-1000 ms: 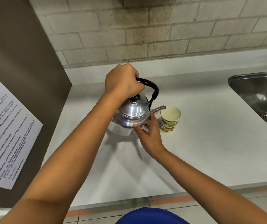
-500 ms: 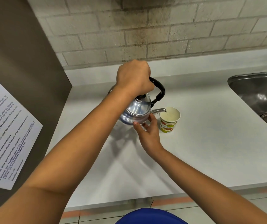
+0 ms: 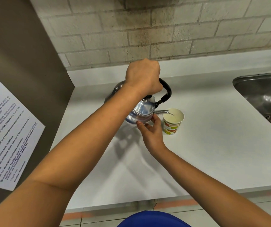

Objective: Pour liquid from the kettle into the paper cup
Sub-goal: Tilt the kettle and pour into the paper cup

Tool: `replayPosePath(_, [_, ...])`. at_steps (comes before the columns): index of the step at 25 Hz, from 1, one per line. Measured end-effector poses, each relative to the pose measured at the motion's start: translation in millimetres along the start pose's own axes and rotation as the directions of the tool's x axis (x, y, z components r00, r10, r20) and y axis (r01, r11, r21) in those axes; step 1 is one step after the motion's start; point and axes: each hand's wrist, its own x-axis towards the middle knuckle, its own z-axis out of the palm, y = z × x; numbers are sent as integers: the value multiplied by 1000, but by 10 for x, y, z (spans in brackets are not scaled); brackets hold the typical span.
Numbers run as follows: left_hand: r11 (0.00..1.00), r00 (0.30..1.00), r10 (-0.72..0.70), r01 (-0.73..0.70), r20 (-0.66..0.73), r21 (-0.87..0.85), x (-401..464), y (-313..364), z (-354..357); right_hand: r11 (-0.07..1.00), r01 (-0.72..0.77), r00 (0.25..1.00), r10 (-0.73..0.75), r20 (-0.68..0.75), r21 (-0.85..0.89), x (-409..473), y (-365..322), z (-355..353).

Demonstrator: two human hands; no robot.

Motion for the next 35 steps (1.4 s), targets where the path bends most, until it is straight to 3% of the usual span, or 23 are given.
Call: replayPosePath(35, [996,997,71,-71,10,51,34,34,-21,999,-48,999,48,-2,18,30,-18,51])
